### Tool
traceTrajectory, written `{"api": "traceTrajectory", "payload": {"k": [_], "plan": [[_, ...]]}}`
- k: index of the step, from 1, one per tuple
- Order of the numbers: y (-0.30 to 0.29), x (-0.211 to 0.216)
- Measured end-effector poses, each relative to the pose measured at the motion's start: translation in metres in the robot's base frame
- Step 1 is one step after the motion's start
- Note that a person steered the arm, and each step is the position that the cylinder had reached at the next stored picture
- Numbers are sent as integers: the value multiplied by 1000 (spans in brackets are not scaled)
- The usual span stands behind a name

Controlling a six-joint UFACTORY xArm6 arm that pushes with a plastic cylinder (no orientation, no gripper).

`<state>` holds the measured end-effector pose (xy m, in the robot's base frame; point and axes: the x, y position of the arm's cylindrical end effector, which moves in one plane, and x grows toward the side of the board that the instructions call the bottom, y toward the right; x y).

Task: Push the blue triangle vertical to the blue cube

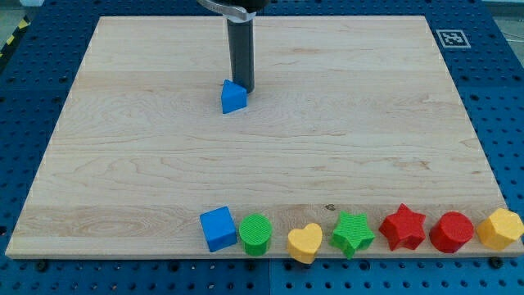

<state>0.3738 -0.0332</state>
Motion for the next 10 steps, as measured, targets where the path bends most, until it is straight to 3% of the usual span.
{"api": "traceTrajectory", "payload": {"k": [10], "plan": [[-8, 21]]}}
